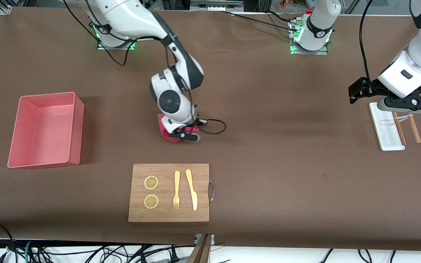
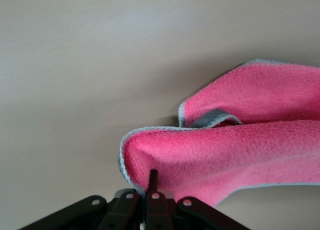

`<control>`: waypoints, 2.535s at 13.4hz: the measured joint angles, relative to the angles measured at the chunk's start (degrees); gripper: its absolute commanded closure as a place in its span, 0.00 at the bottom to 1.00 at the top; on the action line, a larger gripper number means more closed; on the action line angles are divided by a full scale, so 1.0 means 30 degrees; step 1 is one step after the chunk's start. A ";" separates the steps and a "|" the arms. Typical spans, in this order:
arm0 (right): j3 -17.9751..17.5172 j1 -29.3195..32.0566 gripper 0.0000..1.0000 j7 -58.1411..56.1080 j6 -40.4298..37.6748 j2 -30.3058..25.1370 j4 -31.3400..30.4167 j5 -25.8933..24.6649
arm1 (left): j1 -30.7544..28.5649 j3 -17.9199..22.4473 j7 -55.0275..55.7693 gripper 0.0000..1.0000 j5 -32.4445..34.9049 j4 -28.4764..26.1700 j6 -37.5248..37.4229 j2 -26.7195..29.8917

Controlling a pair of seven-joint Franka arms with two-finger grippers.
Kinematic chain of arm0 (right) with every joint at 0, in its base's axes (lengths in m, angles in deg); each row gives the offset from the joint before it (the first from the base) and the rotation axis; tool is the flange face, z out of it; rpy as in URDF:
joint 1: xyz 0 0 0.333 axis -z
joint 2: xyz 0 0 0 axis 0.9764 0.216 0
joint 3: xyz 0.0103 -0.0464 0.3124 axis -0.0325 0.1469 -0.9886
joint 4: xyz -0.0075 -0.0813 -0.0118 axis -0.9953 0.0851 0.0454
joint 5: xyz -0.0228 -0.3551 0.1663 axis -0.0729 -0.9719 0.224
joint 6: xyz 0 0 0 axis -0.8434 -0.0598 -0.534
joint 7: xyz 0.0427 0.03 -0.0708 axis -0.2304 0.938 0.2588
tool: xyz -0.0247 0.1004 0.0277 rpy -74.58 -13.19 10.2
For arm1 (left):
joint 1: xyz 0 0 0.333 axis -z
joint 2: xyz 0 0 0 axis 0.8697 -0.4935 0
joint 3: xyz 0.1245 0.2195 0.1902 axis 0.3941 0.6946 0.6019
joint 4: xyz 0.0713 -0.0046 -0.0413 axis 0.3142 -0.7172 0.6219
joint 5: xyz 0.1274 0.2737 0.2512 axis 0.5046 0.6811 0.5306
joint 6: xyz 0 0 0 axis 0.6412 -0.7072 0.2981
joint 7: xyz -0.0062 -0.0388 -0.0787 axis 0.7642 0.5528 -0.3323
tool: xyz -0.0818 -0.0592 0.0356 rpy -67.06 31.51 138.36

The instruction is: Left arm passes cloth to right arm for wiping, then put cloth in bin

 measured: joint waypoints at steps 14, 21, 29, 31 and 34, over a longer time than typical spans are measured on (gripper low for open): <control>0.0265 1.0288 1.00 -1.0150 -0.2164 -0.5139 -0.7568 -0.1514 | 0.0032 -0.0381 -0.0013 0.00 0.0000 0.0107 -0.0055 0.0003; 0.0554 1.3030 1.00 -1.4043 -0.4282 -0.7203 -0.7912 -0.5824 | 0.0031 -0.0563 -0.0013 0.00 0.0000 0.0165 -0.0083 0.0008; 0.0574 1.3938 1.00 -1.5172 -1.0292 -1.1584 -0.5996 -0.8431 | 0.0031 -0.0584 -0.0012 0.00 0.0000 0.0191 -0.0093 0.0008; 0.0577 1.4353 1.00 -1.5884 -1.0336 -1.2225 -0.5962 -0.9293 | 0.0031 -0.0602 -0.0012 0.00 0.0000 0.0195 -0.0094 0.0008; 0.1090 1.4841 1.00 -1.7594 -1.0306 -1.3224 -0.5804 -1.0344 | 0.0031 -0.0658 -0.0012 0.00 0.0000 0.0202 -0.0098 0.0008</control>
